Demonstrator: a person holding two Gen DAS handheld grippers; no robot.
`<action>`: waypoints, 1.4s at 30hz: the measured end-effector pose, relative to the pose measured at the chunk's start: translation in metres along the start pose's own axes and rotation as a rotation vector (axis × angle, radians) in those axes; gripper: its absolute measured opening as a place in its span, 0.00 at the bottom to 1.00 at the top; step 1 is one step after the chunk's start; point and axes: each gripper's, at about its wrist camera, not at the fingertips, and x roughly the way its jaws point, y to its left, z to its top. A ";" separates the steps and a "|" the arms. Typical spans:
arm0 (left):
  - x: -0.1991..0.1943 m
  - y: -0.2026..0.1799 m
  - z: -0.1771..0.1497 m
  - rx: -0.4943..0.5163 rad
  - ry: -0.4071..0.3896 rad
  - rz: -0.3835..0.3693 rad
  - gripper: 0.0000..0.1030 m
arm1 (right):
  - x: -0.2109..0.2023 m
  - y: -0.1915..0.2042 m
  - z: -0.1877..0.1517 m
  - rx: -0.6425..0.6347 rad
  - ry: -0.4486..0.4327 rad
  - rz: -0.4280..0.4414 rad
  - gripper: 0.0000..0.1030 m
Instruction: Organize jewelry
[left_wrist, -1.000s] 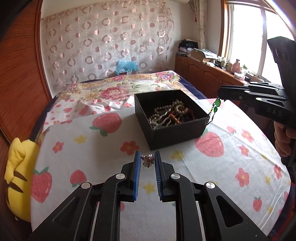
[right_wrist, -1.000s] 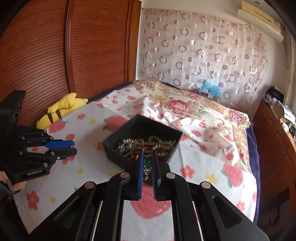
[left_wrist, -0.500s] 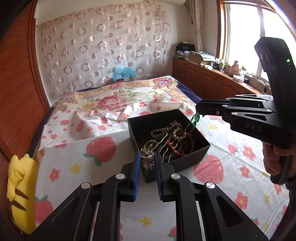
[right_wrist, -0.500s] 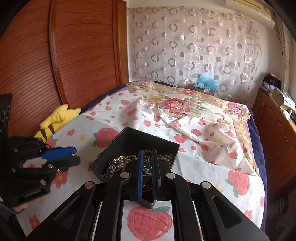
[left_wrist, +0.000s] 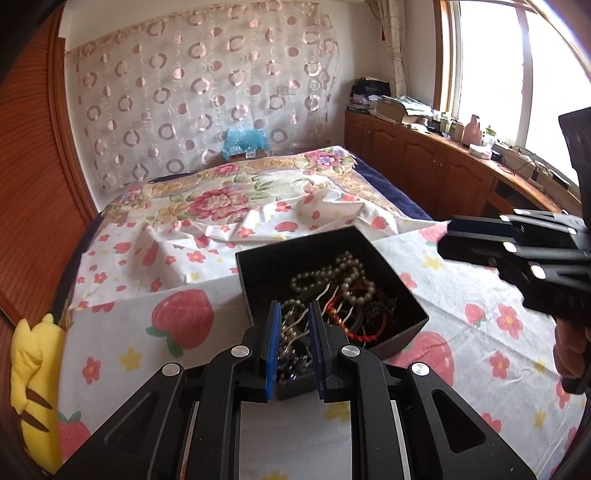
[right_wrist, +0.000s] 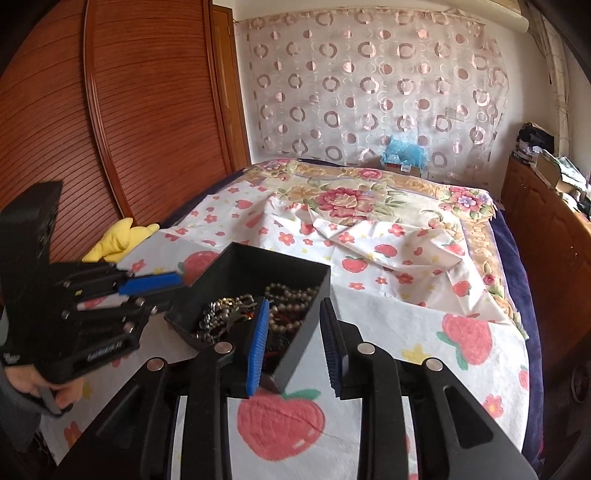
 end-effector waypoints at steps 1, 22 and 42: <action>0.001 -0.002 0.001 0.003 -0.003 0.000 0.14 | -0.002 0.000 -0.003 0.002 -0.002 0.000 0.30; -0.070 -0.011 -0.032 -0.026 -0.105 0.048 0.90 | -0.072 0.028 -0.063 0.093 -0.165 -0.100 0.77; -0.126 0.014 -0.094 -0.126 -0.078 0.119 0.92 | -0.110 0.057 -0.103 0.136 -0.213 -0.215 0.97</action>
